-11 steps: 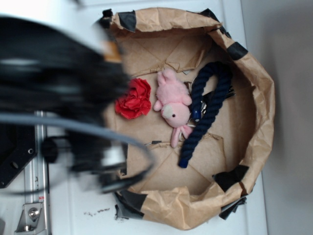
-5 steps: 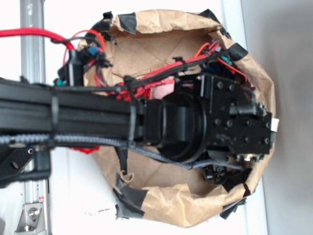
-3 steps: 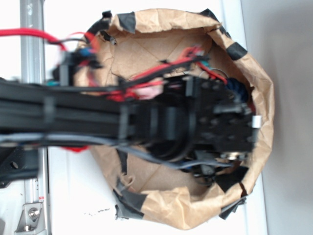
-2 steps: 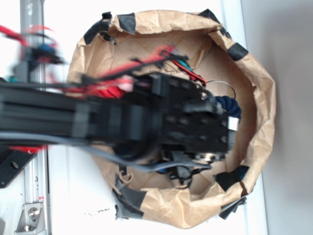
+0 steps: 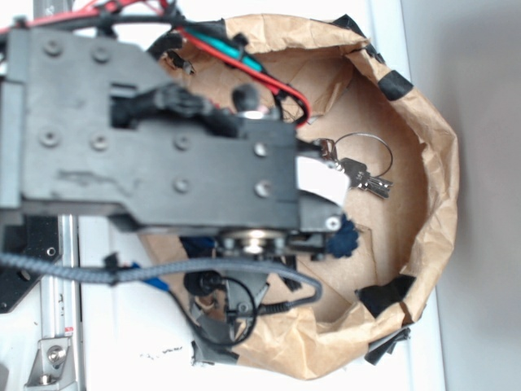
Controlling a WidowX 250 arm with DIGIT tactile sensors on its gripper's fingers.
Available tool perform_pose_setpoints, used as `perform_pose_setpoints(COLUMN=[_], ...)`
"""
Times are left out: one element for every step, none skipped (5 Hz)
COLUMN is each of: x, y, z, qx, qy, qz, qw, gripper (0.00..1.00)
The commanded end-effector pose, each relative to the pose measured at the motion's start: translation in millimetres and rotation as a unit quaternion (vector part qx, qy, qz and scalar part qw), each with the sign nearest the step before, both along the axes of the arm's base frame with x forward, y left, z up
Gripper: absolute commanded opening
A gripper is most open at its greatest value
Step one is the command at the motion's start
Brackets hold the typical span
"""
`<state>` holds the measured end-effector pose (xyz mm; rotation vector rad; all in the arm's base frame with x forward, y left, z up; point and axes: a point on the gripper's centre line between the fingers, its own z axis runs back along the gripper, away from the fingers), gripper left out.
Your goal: Grab the blue rope.
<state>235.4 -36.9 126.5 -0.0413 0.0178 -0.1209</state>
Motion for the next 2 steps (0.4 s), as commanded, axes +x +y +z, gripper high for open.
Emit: perform_pose_setpoints(x=[23.6, 32.0], y=[32.8, 31.3], z=[23.1, 19.6], qx=[0.011, 0.053], qy=[-0.012, 0.033], qz=[0.022, 0.029], qw=[1.000, 0.998], gripper=[0.00, 1.00])
